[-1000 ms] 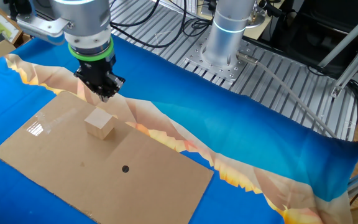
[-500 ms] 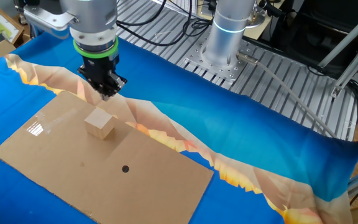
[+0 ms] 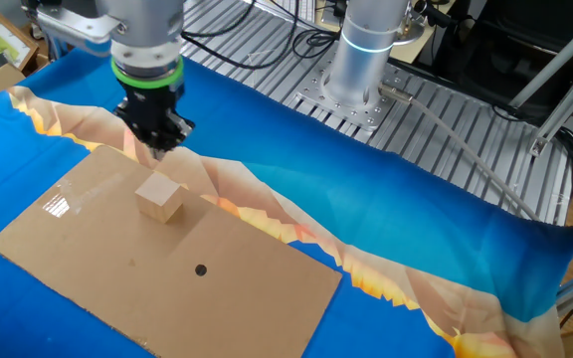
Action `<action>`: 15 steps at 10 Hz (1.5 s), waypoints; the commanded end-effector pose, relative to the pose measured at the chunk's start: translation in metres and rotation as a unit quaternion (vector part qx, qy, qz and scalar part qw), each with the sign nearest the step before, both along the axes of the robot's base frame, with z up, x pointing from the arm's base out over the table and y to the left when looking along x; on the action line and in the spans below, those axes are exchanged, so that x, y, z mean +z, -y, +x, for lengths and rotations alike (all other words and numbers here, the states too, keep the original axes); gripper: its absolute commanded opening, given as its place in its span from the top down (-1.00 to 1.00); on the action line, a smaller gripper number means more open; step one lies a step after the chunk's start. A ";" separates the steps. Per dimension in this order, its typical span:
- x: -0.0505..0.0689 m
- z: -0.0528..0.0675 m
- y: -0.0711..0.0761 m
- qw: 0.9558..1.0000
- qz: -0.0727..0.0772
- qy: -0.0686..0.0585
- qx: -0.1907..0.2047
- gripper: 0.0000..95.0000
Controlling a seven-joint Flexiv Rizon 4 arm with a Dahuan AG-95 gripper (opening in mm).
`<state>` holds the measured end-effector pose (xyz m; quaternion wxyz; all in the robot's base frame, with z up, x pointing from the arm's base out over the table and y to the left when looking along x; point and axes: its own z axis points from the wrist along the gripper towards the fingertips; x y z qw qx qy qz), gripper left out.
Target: Use the gripper to push the small block from left to right
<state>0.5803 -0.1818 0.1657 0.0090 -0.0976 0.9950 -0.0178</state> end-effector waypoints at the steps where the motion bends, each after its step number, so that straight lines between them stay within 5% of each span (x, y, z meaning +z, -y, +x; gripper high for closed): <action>1: -0.010 0.007 0.032 1.000 0.006 0.013 0.015 1.00; 4: -0.021 0.006 0.051 1.000 0.005 0.009 0.005 1.00; 9: -0.030 0.004 0.050 0.999 0.005 -0.001 -0.032 1.00; 15: -0.052 -0.009 0.051 0.999 0.014 0.011 -0.044 1.00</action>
